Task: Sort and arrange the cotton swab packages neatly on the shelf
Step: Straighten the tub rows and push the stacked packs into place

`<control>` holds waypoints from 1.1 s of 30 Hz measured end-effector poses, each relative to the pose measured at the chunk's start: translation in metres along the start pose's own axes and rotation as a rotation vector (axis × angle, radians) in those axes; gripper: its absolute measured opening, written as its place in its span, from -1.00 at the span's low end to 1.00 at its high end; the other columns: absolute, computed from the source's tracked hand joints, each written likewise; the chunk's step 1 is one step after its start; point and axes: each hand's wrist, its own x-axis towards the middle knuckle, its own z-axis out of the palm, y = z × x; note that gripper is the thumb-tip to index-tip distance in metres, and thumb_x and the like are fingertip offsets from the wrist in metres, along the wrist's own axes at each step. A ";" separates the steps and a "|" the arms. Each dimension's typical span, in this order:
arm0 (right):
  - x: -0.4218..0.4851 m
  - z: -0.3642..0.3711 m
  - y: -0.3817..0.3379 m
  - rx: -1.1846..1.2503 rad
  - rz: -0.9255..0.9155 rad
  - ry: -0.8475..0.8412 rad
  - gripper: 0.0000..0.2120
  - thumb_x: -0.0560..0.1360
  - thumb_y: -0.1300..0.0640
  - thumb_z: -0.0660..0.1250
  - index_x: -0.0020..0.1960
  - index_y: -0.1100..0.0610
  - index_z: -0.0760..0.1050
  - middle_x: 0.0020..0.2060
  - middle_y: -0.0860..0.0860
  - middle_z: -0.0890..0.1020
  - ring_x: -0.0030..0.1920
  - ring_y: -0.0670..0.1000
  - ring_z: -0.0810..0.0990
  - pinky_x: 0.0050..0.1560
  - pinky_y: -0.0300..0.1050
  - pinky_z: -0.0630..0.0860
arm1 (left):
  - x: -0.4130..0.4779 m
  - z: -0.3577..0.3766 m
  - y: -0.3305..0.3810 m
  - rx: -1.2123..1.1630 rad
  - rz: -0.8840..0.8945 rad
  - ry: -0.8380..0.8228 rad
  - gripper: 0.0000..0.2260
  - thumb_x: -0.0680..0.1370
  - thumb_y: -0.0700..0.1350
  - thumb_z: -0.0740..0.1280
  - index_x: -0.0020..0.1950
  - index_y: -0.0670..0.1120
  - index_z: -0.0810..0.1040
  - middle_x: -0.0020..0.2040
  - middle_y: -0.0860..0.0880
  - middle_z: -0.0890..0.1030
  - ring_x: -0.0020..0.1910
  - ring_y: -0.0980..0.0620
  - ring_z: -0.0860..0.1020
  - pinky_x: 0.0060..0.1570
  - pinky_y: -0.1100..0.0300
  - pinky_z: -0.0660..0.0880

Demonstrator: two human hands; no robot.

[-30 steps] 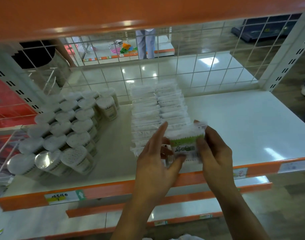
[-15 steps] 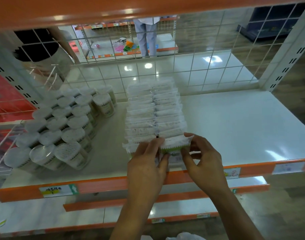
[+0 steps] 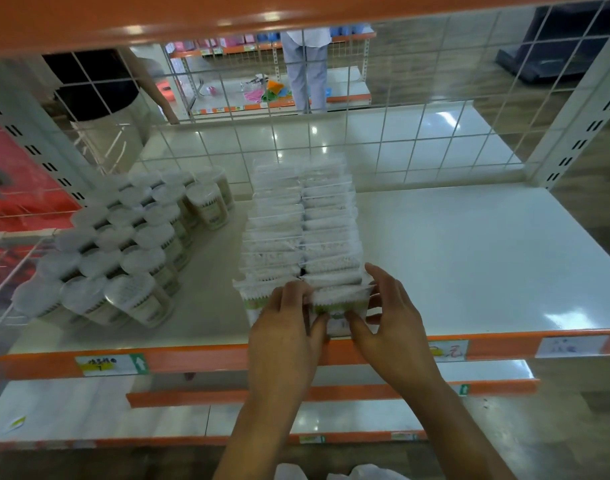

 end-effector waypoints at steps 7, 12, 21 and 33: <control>0.005 -0.017 -0.007 -0.006 -0.108 -0.100 -0.25 0.38 -0.11 0.44 0.27 -0.42 -0.05 0.17 -0.42 0.09 0.22 -0.32 0.16 0.06 -0.52 0.16 | 0.009 -0.034 -0.005 0.076 0.015 0.025 -0.58 0.33 0.01 0.49 0.14 -0.07 0.55 0.10 -0.11 0.51 0.10 -0.13 0.49 0.01 0.17 0.40; 0.023 -0.016 -0.005 -0.066 -0.087 -0.253 0.05 0.31 -0.14 0.49 0.48 -0.17 -0.24 0.48 -0.18 -0.02 0.48 -0.10 0.06 0.34 -0.13 0.29 | 0.032 -0.059 -0.042 0.254 -0.110 -0.322 -0.06 0.31 0.13 0.52 0.52 0.18 -0.01 0.52 -0.05 -0.01 0.49 -0.11 0.05 0.36 -0.02 0.24; 0.035 -0.003 -0.010 -0.150 -0.087 -0.348 0.11 0.35 0.07 0.49 0.48 -0.14 -0.36 0.49 -0.16 -0.05 0.40 -0.03 0.22 0.21 -0.19 0.34 | 0.062 -0.044 -0.056 0.169 -0.088 -0.722 0.00 0.44 0.02 0.46 0.46 0.29 -0.34 0.45 -0.09 0.21 0.33 -0.07 0.34 0.12 0.15 0.33; 0.035 0.002 -0.014 -0.137 -0.111 -0.320 0.14 0.30 -0.06 0.52 0.47 -0.15 -0.32 0.45 -0.20 -0.03 0.32 -0.23 0.10 0.13 -0.40 0.33 | 0.071 -0.049 -0.068 0.001 -0.053 -0.749 0.07 0.34 0.20 0.49 0.42 0.35 -0.37 0.49 -0.03 0.20 0.37 -0.05 0.33 0.22 0.09 0.36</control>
